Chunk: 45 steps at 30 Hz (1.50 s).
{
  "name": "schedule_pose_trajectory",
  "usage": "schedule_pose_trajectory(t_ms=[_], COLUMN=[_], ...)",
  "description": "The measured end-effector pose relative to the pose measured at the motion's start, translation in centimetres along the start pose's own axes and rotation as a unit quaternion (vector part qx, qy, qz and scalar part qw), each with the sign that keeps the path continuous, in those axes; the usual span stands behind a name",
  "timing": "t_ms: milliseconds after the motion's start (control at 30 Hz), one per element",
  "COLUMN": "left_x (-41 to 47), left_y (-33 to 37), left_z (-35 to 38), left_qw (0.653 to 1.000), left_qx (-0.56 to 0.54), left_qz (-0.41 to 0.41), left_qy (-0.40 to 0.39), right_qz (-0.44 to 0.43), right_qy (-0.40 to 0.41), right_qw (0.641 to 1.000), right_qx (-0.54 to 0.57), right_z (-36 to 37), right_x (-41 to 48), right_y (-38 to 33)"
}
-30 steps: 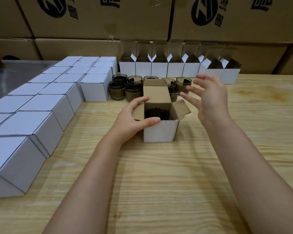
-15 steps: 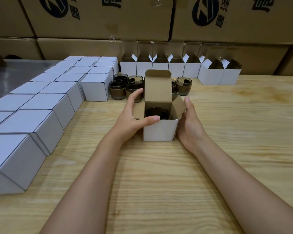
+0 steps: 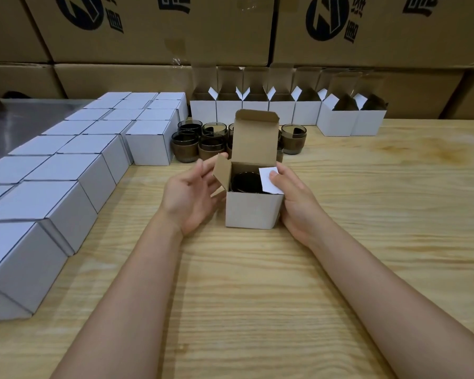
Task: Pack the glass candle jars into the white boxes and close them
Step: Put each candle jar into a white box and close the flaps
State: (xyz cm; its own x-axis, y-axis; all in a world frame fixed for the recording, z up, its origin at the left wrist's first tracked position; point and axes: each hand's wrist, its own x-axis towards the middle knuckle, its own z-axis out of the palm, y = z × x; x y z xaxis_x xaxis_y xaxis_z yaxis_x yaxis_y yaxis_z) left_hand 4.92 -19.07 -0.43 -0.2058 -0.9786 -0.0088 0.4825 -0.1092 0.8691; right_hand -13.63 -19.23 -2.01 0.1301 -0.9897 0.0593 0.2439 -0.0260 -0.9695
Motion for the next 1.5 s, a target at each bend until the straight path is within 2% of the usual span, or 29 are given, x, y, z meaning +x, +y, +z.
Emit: schedule_pose_trajectory(t_ms=[133, 233, 400, 633, 700, 833, 1000, 1133, 1300, 1400, 1500], left_x=[0.3, 0.4, 0.7, 0.8, 0.8, 0.8, 0.7, 0.7, 0.6, 0.2, -0.2], left_y=[-0.7, -1.2, -1.6, -1.6, -1.6, -1.5, -1.7, -1.6, -1.5, -0.9, -0.2], left_z=[1.1, 1.6, 1.6, 1.4, 1.3, 1.3, 1.1, 1.0, 1.1, 1.2, 0.9], left_qw=[0.990, 0.982, 0.979, 0.978, 0.975, 0.972, 0.968, 0.962, 0.960, 0.974, 0.992], left_qx=[0.138, 0.177, 0.184, 0.178, 0.186, 0.202, 0.211, 0.229, 0.235, 0.197, 0.118], left_qz=[0.035, 0.062, 0.085, 0.111, 0.116, 0.116, 0.136, 0.146, 0.149, 0.110, 0.050], left_qy=[-0.012, 0.018, 0.034, 0.018, 0.020, 0.022, 0.019, 0.024, 0.038, 0.029, -0.022], right_qz=[-0.009, -0.015, -0.039, -0.171, -0.189, -0.212, -0.266, -0.262, -0.240, -0.225, -0.217], right_qy=[0.001, 0.007, 0.002, 0.035, 0.038, 0.094, 0.086, 0.135, 0.141, 0.152, 0.166], right_qw=[1.000, 1.000, 0.999, 0.983, 0.978, 0.962, 0.944, 0.939, 0.952, 0.955, 0.954], right_qx=[0.005, -0.005, -0.009, -0.048, -0.076, -0.142, -0.178, -0.177, -0.126, -0.121, -0.125], right_z=[0.3, 0.6, 0.8, 0.8, 0.9, 1.0, 1.4, 1.7, 1.8, 1.7, 1.3], right_x=[-0.1, -0.3, -0.4, -0.8, -1.1, -2.0, -2.8, -2.8, -2.8, -2.7, -2.5], right_y=[0.0, -0.2, -0.3, -0.4, -0.6, -1.1, -0.8, -0.9, -1.1, -1.0, -1.1])
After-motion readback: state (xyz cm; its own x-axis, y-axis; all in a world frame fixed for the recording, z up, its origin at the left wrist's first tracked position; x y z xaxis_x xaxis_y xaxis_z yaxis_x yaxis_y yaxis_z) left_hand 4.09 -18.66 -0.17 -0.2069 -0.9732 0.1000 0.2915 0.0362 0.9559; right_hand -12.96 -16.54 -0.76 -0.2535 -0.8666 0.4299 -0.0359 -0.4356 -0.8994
